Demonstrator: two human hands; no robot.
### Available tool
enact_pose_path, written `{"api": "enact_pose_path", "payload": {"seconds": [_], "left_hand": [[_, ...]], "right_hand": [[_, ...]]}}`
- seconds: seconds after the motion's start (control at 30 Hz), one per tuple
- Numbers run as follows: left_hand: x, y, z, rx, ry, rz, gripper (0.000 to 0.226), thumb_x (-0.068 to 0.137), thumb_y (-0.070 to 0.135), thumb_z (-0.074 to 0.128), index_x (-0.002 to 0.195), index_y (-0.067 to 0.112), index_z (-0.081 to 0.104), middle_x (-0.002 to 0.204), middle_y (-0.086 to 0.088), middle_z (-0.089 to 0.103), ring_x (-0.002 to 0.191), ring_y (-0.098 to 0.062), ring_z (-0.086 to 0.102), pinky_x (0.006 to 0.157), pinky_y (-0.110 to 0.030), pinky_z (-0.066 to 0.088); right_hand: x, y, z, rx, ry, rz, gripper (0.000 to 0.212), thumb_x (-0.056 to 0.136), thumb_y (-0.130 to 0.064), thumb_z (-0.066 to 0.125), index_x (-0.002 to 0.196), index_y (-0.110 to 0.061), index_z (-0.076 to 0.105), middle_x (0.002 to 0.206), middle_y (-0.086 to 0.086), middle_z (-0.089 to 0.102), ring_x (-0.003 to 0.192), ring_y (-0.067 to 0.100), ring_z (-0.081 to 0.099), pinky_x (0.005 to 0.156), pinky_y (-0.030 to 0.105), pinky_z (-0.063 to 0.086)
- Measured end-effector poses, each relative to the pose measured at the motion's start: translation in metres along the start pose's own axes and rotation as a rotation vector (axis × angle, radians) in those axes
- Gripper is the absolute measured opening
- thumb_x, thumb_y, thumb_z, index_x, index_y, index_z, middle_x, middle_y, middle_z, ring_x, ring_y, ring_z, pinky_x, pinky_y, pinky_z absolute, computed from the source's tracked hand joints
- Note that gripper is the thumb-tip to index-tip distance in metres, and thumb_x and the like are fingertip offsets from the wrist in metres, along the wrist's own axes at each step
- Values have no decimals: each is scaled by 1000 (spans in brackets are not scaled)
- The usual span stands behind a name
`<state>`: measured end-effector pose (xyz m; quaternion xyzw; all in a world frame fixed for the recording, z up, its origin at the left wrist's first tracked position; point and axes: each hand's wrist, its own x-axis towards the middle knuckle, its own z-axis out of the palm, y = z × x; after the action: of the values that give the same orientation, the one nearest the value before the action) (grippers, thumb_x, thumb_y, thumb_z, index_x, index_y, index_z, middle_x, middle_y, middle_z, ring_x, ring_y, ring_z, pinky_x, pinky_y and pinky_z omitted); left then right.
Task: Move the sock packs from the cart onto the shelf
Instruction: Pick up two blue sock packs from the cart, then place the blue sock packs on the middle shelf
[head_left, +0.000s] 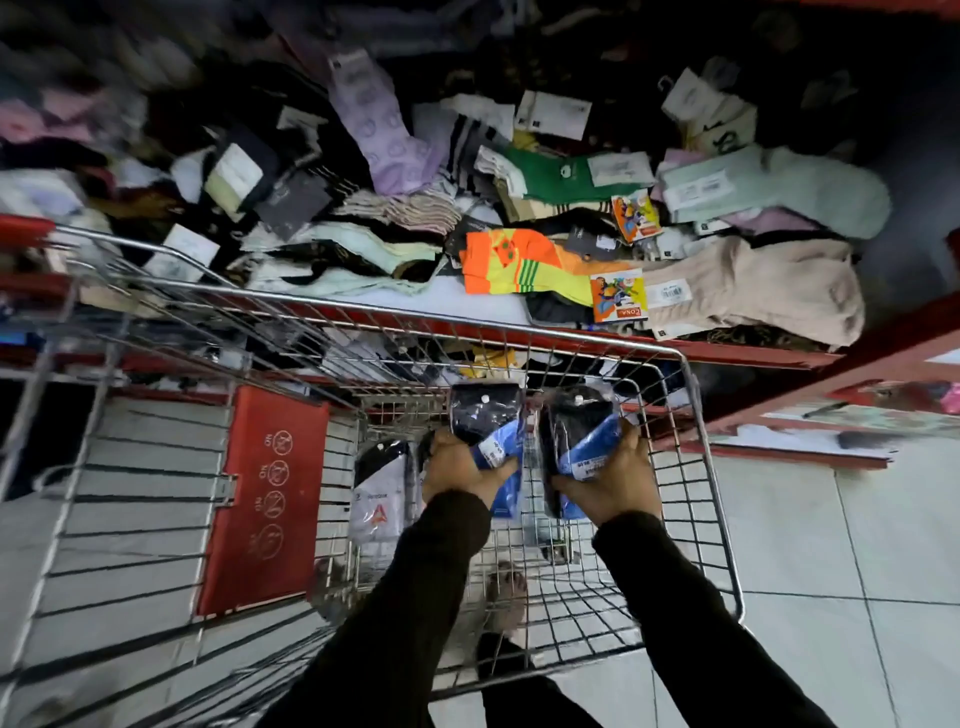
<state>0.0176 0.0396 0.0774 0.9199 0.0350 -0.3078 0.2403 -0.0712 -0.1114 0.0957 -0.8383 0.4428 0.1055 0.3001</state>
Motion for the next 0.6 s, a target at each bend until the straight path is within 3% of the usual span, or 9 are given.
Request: {"api": "enact_pose_path", "payload": {"seconds": [0.1,0.2,0.4,0.6], "left_hand": [[-30,5,-43,-5,116,52,83,71,60,78,122,5,41,117,-12,61,104,-30,63,80,-35,54],[-51,14,-85,29,236,128,92,71,60,77,132,4,39,124,-14,61,114,-32,60,86,-37,53],[-97,41,-178,-9,413,287,96,73,59,76,141,6,34,137,-14,53,125,-32,53,95,-41,49],[-127,68,-259,-147,597,421,105,72,59,78,147,7,27,147,-15,46,134,-31,48,105,-40,44]], "right_hand": [[-31,-19,-25,70,65,-102,125,53,-46,91,148,-1,23,145,19,42,129,38,50,107,45,47],[-52,-40,-49,111,117,-185,118,57,-39,91,146,1,25,144,20,42,132,37,46,109,41,42],[-86,-98,-107,248,248,-389,115,53,-41,91,140,0,29,136,15,45,130,32,47,111,42,43],[-105,-161,-164,376,432,-618,105,57,-32,93,138,-4,32,135,10,44,129,25,45,107,23,35]]}}
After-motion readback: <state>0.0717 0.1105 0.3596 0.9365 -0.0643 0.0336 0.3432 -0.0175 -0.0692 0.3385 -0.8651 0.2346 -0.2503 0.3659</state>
